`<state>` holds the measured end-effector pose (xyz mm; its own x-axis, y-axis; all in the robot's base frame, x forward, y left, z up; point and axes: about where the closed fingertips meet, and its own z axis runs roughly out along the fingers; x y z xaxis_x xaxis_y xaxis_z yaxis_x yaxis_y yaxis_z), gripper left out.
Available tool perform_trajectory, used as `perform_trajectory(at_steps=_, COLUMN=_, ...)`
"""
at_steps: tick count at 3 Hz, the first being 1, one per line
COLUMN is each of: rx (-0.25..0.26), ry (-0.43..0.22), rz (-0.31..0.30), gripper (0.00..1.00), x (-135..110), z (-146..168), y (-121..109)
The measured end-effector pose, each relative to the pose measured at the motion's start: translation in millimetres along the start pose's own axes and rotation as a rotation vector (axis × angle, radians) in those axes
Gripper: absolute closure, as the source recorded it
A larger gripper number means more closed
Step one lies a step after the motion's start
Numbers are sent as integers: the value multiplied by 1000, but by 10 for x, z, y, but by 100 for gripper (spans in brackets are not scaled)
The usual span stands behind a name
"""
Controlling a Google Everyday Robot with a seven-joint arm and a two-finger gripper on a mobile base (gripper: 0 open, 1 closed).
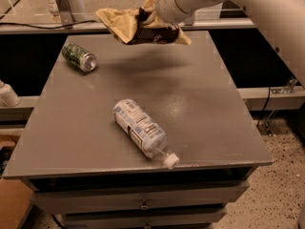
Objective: Move brown chip bag near green can
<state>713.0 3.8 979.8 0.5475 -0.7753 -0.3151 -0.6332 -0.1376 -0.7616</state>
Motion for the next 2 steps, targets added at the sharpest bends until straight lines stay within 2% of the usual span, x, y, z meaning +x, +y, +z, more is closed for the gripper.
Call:
perform_trajectory(at_steps=1, rx=8, ry=-53, rz=-141, gripper=100, x=-30, z=61, y=-39)
perform_trajectory(at_steps=2, rx=-14, ry=-137, rz=-279, gripper=100, x=-56, z=152, y=6)
